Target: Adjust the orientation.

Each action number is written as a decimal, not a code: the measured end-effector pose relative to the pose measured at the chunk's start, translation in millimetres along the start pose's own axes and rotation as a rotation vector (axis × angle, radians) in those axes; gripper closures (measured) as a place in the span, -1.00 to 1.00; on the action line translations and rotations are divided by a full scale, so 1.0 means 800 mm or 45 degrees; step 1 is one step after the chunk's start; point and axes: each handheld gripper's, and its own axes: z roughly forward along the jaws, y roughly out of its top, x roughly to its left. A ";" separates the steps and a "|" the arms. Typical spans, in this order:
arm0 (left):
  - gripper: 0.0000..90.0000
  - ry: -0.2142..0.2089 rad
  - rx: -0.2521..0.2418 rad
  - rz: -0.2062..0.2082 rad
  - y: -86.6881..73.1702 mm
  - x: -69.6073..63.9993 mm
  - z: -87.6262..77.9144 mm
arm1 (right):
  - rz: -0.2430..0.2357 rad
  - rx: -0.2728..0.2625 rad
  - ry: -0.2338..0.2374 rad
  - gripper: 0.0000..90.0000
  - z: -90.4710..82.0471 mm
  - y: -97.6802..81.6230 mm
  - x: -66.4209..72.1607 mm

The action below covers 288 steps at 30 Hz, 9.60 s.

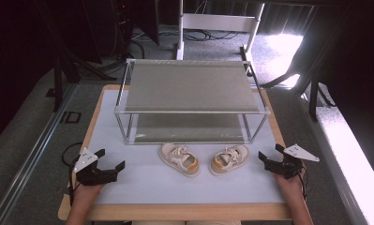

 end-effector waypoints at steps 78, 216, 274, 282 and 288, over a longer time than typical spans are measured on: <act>-0.89 -0.677 0.422 0.492 0.113 -0.216 0.120 | -0.001 0.005 0.015 -0.67 0.001 0.000 -0.001; -0.06 -0.813 0.648 0.642 0.089 -0.135 0.077 | 0.065 0.044 0.127 -0.66 -0.017 0.044 0.025; -0.82 -0.159 0.058 0.124 0.025 -0.018 0.000 | -0.320 0.408 0.608 0.66 0.046 0.064 0.180; -0.81 0.064 -0.035 0.101 0.019 -0.014 -0.004 | -0.419 0.451 0.682 0.71 0.045 0.070 0.185; -0.81 0.168 -0.087 0.118 0.014 -0.017 -0.003 | -0.543 0.473 0.768 0.71 0.044 0.078 0.202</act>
